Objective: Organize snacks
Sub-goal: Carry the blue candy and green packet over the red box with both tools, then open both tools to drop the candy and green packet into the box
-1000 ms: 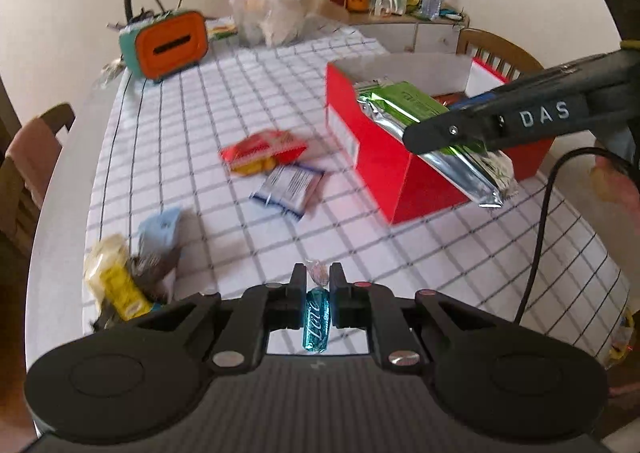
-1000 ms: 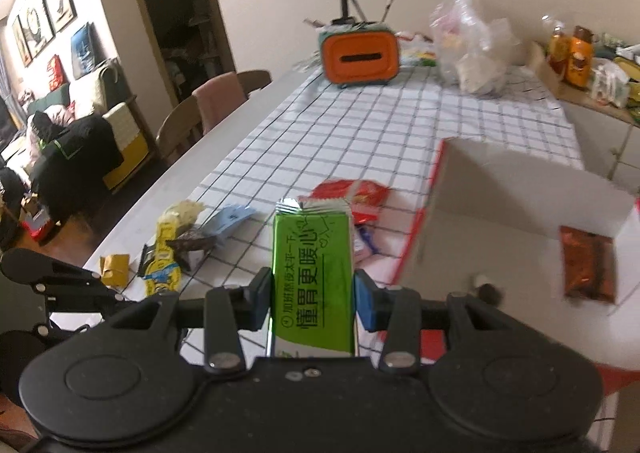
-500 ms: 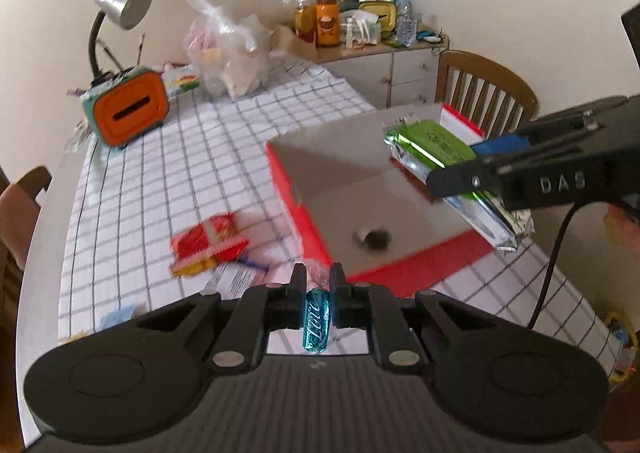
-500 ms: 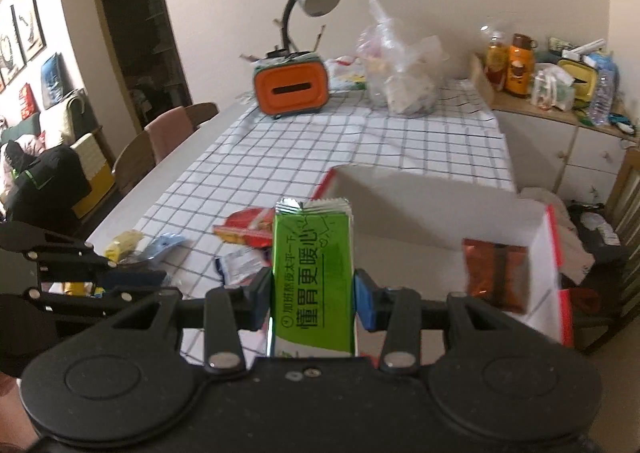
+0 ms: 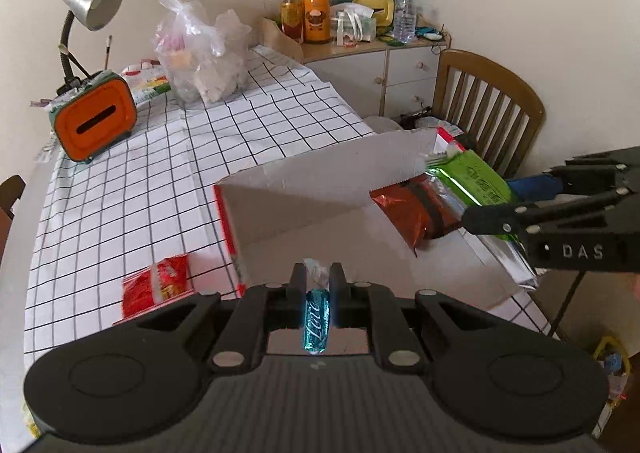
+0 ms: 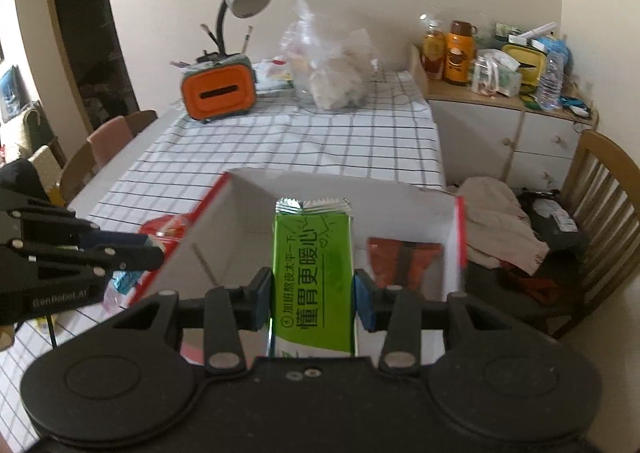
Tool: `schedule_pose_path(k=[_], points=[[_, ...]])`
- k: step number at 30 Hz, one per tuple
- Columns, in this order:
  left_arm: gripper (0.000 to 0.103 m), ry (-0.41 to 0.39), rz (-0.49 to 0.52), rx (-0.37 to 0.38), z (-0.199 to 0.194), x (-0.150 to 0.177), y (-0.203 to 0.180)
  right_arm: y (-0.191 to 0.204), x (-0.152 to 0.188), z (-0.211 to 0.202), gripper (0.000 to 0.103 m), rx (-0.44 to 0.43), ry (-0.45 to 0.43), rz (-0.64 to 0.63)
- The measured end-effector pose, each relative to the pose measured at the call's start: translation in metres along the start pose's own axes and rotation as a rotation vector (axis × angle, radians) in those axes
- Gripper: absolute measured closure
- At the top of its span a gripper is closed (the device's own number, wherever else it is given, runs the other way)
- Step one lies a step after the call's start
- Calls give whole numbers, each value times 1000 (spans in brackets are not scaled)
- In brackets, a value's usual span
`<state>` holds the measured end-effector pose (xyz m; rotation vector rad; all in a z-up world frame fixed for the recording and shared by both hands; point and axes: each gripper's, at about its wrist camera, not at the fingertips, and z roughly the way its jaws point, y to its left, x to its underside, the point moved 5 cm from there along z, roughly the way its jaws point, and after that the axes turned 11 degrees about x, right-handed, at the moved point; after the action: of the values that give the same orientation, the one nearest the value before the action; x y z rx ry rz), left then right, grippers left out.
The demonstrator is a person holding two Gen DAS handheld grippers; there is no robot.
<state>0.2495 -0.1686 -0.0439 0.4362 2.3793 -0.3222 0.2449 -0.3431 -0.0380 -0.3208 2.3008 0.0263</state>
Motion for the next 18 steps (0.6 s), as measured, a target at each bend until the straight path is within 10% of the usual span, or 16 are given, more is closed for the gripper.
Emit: schedule_pose_path(k=[18], points=[[92, 186, -9, -67, 90, -8, -5, -10, 11, 84, 61, 54, 138, -123]])
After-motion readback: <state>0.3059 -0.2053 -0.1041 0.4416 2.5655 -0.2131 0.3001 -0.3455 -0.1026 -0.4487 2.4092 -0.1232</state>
